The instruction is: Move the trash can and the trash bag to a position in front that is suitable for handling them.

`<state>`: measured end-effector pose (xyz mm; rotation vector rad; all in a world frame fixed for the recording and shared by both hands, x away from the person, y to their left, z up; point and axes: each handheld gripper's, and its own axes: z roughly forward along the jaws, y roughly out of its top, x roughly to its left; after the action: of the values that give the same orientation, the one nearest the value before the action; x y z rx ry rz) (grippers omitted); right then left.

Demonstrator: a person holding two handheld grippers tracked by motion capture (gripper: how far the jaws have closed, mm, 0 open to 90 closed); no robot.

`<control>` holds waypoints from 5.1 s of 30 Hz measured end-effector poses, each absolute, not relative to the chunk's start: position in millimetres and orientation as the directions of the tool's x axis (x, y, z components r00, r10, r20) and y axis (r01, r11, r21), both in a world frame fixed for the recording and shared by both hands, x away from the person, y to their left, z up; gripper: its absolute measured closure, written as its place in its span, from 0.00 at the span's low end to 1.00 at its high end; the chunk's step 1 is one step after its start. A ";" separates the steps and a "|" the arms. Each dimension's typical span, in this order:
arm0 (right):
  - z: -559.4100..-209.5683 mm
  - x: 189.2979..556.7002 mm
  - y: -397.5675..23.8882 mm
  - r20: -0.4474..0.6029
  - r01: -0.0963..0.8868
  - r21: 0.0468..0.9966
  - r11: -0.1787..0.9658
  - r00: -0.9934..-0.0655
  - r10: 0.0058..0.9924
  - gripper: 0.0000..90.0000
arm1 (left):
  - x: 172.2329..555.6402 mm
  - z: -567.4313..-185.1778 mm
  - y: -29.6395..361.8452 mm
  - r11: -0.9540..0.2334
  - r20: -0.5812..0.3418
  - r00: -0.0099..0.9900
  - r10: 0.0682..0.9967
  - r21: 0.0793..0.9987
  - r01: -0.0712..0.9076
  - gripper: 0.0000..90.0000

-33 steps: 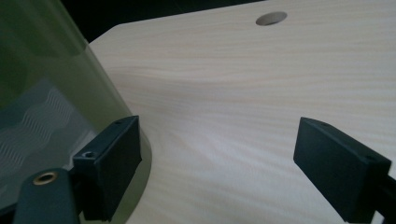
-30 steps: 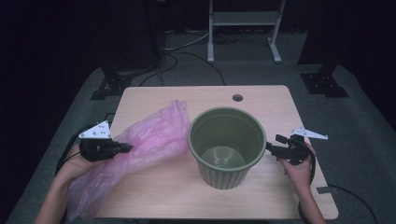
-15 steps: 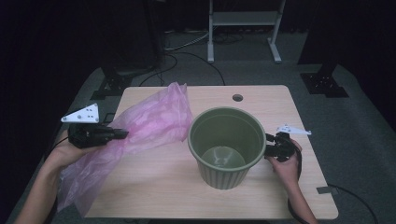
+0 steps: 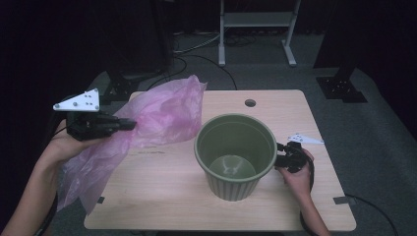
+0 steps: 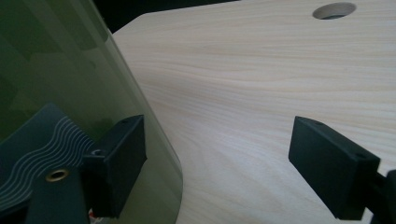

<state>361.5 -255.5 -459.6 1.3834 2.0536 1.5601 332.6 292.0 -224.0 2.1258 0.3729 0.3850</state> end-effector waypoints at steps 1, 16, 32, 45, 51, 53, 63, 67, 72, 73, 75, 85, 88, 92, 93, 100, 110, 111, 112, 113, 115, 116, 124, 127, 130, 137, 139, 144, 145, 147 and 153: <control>-459.2 360.9 -253.4 0.344 0.540 0.842 0.003 -0.541 0.767 0.20 | 332.4 -220.0 291.8 -0.529 0.132 0.905 0.405 0.841 0.114 0.98; -453.9 353.2 -250.0 0.344 0.525 0.851 0.011 -0.574 0.743 0.20 | 333.4 -179.1 263.9 -0.525 0.192 0.917 0.350 0.851 0.023 0.98; -398.2 320.4 -293.3 0.370 0.383 0.915 -0.130 -0.663 0.651 0.20 | 358.8 -161.2 164.1 -0.534 0.208 0.962 0.178 0.842 -0.083 0.98; -381.6 299.8 -313.6 0.339 0.320 0.936 -0.144 -0.717 0.609 0.20 | 376.3 -155.5 59.3 -0.535 0.218 0.976 -0.005 0.824 -0.186 0.98; -375.7 299.1 -315.8 0.330 0.302 0.942 -0.147 -0.755 0.566 0.20 | 380.0 -160.7 20.9 -0.512 0.210 0.975 -0.077 0.830 -0.219 0.98; -372.9 299.6 -314.3 0.323 0.292 0.945 -0.146 -0.767 0.555 0.20 | 379.7 -162.3 10.2 -0.508 0.210 0.973 -0.097 0.830 -0.230 0.98; -350.1 291.2 -315.3 0.317 0.245 0.948 -0.205 -0.797 0.515 0.20 | 366.8 -152.4 -49.8 -0.438 0.234 0.948 -0.215 0.845 -0.307 0.97; -348.5 287.8 -322.6 0.293 0.222 0.955 -0.196 -0.803 0.518 0.20 | 364.1 -161.1 -53.8 -0.416 0.230 0.945 -0.231 0.855 -0.309 0.97; -345.4 287.2 -327.7 0.287 0.201 0.956 -0.212 -0.789 0.544 0.20 | 371.0 -189.8 -48.4 -0.389 0.180 0.954 -0.241 0.882 -0.265 0.95; -344.6 287.8 -327.6 0.285 0.199 0.957 -0.212 -0.788 0.546 0.20 | 371.3 -195.1 -48.2 -0.398 0.176 0.953 -0.245 0.879 -0.264 0.94; -343.8 289.1 -326.9 0.282 0.199 0.958 -0.208 -0.792 0.542 0.20 | 372.7 -208.4 -47.7 -0.427 0.168 0.953 -0.252 0.865 -0.265 0.93; -340.4 299.8 -309.5 0.265 0.203 0.963 -0.176 -0.828 0.494 0.20 | 373.4 -253.9 -42.2 -0.573 0.179 0.954 -0.241 0.767 -0.289 0.92; -339.0 302.0 -303.6 0.260 0.210 0.965 -0.156 -0.836 0.483 0.20 | 373.1 -259.3 -37.4 -0.599 0.195 0.954 -0.228 0.744 -0.295 0.92; -336.2 304.0 -295.6 0.257 0.221 0.966 -0.131 -0.844 0.472 0.26 | 370.0 -266.0 -32.8 -0.643 0.218 0.951 -0.219 0.701 -0.309 0.92; -335.7 304.6 -293.9 0.253 0.219 0.968 -0.126 -0.847 0.468 0.30 | 369.4 -267.1 -32.1 -0.650 0.223 0.950 -0.216 0.694 -0.311 0.91; -335.6 305.9 -286.5 0.231 0.211 0.973 -0.095 -0.867 0.442 0.32 | 360.4 -275.2 -20.0 -0.693 0.219 0.954 -0.204 0.656 -0.299 0.86; -331.4 305.2 -280.5 0.214 0.208 0.976 -0.061 -0.885 0.413 0.34 | 364.5 -268.4 12.8 -0.688 0.141 0.985 -0.099 0.705 -0.170 0.53; -330.5 305.4 -280.2 0.210 0.205 0.977 -0.056 -0.887 0.411 0.34 | 365.5 -265.4 18.1 -0.671 0.129 0.988 -0.083 0.726 -0.151 0.50; -328.8 305.7 -278.9 0.202 0.200 0.979 -0.048 -0.890 0.409 0.34 | 366.3 -262.4 21.6 -0.654 0.118 0.990 -0.072 0.744 -0.136 0.46; -327.2 306.1 -277.1 0.196 0.198 0.980 -0.036 -0.893 0.406 0.34 | 366.6 -258.7 24.5 -0.637 0.117 0.991 -0.064 0.759 -0.131 0.45; -323.7 306.9 -272.5 0.177 0.190 0.982 -0.009 -0.897 0.405 0.34 | 366.1 -251.0 28.1 -0.605 0.112 0.992 -0.061 0.786 -0.126 0.43; -321.3 307.2 -269.5 0.171 0.189 0.982 0.004 -0.898 0.404 0.34 | 365.2 -246.0 29.5 -0.588 0.113 0.991 -0.066 0.798 -0.130 0.42; -304.1 314.6 -242.2 0.110 0.154 0.985 0.078 -0.909 0.402 0.40 | 357.6 -217.3 29.4 -0.489 0.132 0.990 -0.054 0.860 -0.142 0.38; -300.2 315.0 -232.0 0.087 0.140 0.985 0.103 -0.912 0.401 0.47 | 355.6 -218.2 27.2 -0.502 0.141 0.988 -0.056 0.852 -0.150 0.44; -298.1 315.1 -224.9 0.082 0.140 0.983 0.116 -0.911 0.403 0.55 | 354.1 -221.2 28.3 -0.497 0.168 0.984 -0.058 0.850 -0.175 0.65; -299.5 313.0 -216.6 0.071 0.154 0.969 0.192 -0.922 0.380 0.90 | 351.1 -228.7 38.0 -0.500 0.182 0.980 -0.078 0.843 -0.197 0.91; -300.2 311.4 -215.6 0.070 0.157 0.965 0.212 -0.927 0.368 0.92 | 350.2 -232.5 44.2 -0.496 0.178 0.982 -0.068 0.848 -0.188 0.92; -303.3 308.2 -215.4 0.070 0.166 0.955 0.246 -0.932 0.355 0.97 | 351.5 -244.1 60.5 -0.482 0.151 0.987 -0.050 0.862 -0.156 0.94; -304.2 307.8 -215.5 0.071 0.167 0.953 0.252 -0.933 0.352 0.98 | 351.4 -246.3 62.4 -0.482 0.143 0.989 -0.048 0.863 -0.148 0.94; -305.5 307.1 -215.9 0.071 0.171 0.949 0.265 -0.934 0.349 0.99 | 351.1 -252.2 68.7 -0.494 0.137 0.990 -0.039 0.858 -0.138 0.97; -307.8 305.9 -220.6 0.073 0.182 0.939 0.292 -0.936 0.345 1.00 | 350.7 -263.2 89.8 -0.496 0.112 0.994 0.004 0.863 -0.095 1.00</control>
<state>305.9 -220.6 -307.8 0.4946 2.4063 1.7187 350.7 89.8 -263.2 2.0871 -0.0637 0.1192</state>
